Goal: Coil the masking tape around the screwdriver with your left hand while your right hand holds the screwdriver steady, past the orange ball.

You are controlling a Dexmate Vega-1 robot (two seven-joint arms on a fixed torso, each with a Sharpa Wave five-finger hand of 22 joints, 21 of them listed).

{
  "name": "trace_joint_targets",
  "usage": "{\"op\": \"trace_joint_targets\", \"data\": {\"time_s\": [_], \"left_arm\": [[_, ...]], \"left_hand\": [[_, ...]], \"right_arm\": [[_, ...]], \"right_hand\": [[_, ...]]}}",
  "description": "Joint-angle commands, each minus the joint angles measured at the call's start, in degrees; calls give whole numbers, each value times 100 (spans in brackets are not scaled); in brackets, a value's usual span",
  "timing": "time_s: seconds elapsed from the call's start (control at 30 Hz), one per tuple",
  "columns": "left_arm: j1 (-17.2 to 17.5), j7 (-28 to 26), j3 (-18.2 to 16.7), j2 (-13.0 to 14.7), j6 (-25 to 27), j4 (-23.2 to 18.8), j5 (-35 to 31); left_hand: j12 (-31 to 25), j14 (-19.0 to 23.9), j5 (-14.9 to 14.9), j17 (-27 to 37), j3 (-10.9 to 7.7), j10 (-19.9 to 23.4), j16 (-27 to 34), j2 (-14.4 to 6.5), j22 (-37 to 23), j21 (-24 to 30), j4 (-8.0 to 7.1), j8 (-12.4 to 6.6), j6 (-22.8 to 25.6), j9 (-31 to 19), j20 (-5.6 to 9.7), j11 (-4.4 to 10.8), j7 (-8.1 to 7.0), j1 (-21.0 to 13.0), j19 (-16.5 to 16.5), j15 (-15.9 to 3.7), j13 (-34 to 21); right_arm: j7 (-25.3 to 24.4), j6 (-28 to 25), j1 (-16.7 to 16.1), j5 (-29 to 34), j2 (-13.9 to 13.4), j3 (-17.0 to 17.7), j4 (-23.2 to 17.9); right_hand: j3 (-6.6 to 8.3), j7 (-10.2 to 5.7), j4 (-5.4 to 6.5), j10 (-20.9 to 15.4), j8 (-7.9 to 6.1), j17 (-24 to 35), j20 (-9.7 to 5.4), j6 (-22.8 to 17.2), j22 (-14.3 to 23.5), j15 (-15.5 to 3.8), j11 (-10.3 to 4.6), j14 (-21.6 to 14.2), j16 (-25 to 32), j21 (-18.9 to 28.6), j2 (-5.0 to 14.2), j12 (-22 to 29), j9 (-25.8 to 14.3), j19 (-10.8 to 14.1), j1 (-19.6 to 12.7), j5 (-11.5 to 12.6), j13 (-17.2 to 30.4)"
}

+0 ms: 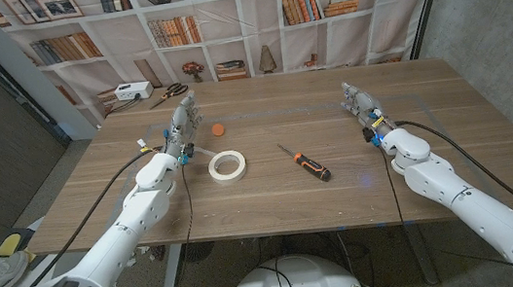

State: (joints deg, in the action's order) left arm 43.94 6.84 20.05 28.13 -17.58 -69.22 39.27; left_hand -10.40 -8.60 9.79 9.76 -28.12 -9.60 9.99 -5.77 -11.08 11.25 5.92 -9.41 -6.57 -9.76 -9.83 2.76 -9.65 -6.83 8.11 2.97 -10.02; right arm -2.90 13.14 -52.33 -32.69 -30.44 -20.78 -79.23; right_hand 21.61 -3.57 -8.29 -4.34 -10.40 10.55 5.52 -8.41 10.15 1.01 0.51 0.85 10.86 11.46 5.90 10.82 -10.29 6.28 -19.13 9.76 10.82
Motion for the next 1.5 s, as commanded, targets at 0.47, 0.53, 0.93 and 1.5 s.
{"op": "trace_joint_targets", "data": {"time_s": [0.47,0.53,0.93,1.5], "left_arm": [[-624,1817,-326,-307,-17,1318,-435],[-577,1769,-328,-283,34,1191,-480],[-213,1402,-336,-73,211,364,-789],[27,1319,-384,13,381,-103,-805]], "left_hand": [[-140,69,43,24,-13,121,62,31,-19,115,-7,-96,65,-13,-83,-137,-11,-25,-172,17,-32],[-167,117,44,24,-11,201,77,35,-21,125,-7,-112,109,-14,-90,-181,6,-22,-192,53,-35],[-259,577,42,45,16,542,182,74,-55,302,-29,-168,392,-29,-227,-303,119,43,-619,247,-65],[-279,761,44,56,19,645,205,83,-73,349,-36,-168,466,-34,-241,-345,161,65,-735,278,-80]], "right_arm": [[-2130,-1947,-833,2254,-733,-205,-3194],[-2206,-2169,-889,2434,-799,-223,-3365],[-2193,-3623,-1067,3280,-1190,-425,-4279],[-1753,-5283,-1131,4347,-1604,-956,-5203]], "right_hand": [[-59,113,-21,-474,-115,36,90,-203,33,258,168,-583,231,143,-124,173,-44,376,-23,22,48],[-78,146,-17,-590,-150,54,132,-317,38,239,188,-754,288,172,-139,204,-50,473,-16,23,59],[-99,136,-45,-696,-181,74,240,-457,44,152,161,-890,322,178,-195,222,-57,533,-46,27,73],[-76,80,-49,-746,-159,90,248,-437,47,78,128,-913,323,176,-152,225,-62,556,-101,35,84]]}}
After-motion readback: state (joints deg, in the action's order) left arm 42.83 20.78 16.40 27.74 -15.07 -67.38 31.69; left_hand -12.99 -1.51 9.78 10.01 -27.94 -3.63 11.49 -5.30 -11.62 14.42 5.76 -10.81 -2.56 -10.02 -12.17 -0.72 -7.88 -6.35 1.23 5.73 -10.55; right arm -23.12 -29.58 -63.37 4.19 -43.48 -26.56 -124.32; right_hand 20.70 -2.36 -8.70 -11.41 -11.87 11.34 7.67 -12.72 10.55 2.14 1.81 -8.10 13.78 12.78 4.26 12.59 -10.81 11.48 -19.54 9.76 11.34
